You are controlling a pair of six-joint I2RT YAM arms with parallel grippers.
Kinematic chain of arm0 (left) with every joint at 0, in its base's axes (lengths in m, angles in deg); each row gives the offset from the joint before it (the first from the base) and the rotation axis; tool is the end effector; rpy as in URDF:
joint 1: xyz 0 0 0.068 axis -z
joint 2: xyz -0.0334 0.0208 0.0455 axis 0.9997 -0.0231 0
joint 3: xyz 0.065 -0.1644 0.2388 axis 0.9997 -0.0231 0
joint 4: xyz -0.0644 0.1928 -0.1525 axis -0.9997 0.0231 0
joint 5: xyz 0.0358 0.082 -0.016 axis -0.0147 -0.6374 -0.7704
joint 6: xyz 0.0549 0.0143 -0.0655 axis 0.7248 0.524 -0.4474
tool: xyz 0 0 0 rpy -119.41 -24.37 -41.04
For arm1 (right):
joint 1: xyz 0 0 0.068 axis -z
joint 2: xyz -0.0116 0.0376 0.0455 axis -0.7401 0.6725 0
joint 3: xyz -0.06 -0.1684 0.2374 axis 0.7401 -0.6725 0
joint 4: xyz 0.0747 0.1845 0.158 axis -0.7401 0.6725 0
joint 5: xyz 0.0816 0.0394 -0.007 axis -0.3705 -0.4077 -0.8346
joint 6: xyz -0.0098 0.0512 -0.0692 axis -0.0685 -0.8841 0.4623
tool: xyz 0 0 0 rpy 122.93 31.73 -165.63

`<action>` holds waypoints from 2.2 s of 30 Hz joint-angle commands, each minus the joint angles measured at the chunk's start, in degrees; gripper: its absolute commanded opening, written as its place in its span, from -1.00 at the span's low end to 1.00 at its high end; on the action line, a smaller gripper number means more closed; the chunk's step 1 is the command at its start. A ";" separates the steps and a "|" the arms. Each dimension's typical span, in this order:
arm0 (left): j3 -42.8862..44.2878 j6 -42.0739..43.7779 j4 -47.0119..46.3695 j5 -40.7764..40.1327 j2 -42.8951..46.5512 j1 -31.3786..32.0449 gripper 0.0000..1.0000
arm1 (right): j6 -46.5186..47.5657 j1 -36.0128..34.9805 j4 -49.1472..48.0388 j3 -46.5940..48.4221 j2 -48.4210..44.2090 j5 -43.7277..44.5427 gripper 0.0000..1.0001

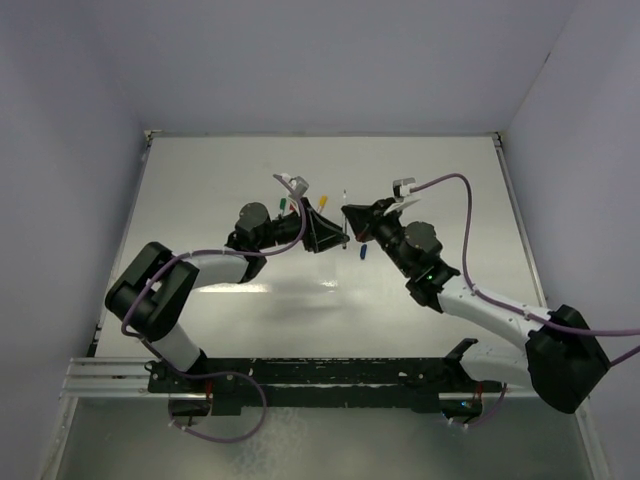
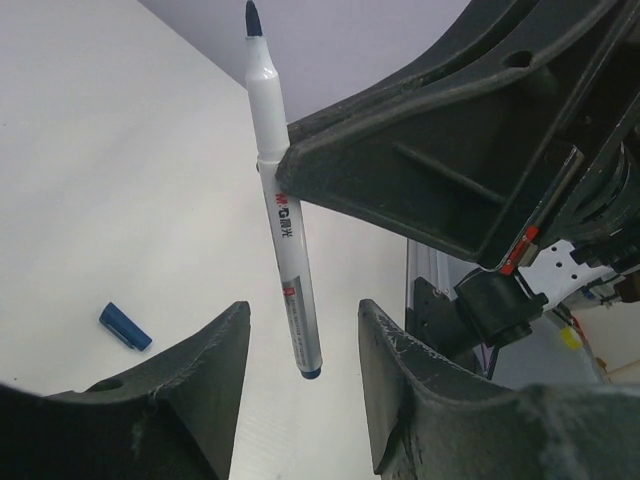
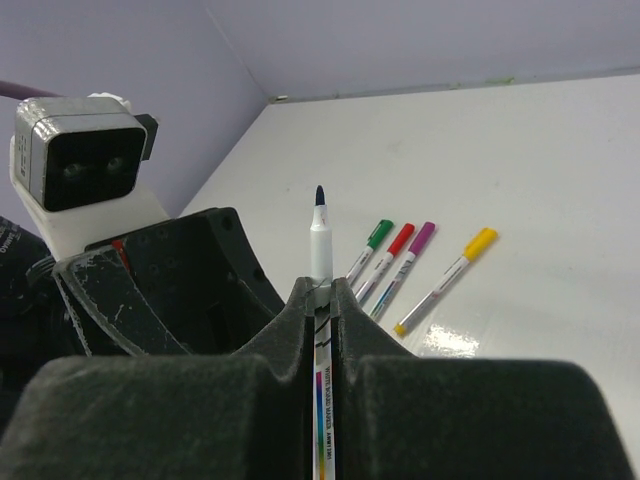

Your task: Insert the pens into the pen caps

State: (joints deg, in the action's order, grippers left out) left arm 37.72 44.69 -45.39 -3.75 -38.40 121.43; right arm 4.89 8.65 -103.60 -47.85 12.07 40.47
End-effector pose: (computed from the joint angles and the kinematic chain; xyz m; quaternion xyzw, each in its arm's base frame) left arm 0.2759 -0.2380 0.2586 0.2094 0.6503 -0.6104 0.4008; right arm 0.2285 0.1727 0.3243 -0.0061 0.6417 0.3938 0.6582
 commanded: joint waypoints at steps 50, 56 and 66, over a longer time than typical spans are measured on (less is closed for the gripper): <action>9.77 24.37 51.55 -29.98 5.32 4.33 -1.00 | -9.34 5.68 44.66 18.48 23.25 8.84 -0.31; 10.22 24.68 51.95 -29.80 4.38 4.37 -1.00 | -9.06 5.61 44.73 19.56 26.30 9.68 -0.34; 10.57 24.70 51.61 -28.60 3.42 4.40 -1.00 | -8.90 5.61 44.40 20.64 29.90 10.56 -0.36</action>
State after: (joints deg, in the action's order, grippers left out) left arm 46.03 68.56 8.11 -33.23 -34.89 125.56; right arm -4.42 14.38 -58.93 -29.51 41.36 49.94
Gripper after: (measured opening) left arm 0.050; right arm 0.325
